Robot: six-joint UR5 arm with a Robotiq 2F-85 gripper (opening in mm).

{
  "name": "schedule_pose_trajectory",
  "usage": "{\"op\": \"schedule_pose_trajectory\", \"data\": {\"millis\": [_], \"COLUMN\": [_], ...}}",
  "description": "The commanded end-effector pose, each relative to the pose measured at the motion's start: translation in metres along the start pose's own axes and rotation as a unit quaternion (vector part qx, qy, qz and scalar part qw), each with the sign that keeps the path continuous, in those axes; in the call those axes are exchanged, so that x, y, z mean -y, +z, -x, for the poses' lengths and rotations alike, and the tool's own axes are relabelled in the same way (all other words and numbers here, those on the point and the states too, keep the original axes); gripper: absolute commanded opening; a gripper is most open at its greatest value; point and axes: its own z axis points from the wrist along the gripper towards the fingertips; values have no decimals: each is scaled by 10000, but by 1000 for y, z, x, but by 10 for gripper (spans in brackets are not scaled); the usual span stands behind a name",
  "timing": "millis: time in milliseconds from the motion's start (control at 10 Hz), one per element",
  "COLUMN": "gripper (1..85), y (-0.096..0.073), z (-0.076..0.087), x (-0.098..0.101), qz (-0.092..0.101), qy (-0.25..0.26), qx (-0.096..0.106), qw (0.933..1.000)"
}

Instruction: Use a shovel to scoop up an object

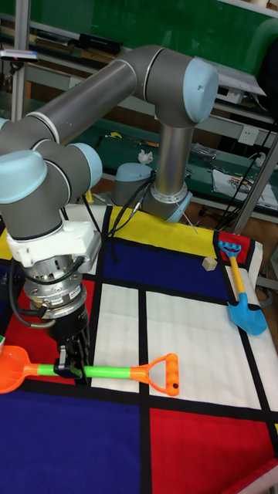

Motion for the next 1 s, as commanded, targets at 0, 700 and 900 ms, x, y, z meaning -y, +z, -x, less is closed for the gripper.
{"op": "schedule_pose_trajectory", "data": {"millis": [0, 700, 900], "gripper": [10, 10, 10], "y": [-2, -4, -4], "z": [-14, -29, -33], "x": [-1, -7, -6], "qz": [23, 135, 116], "qy": [157, 153, 187], "qx": [-257, -535, -625], "qw": [9995, 9984, 9978]}}
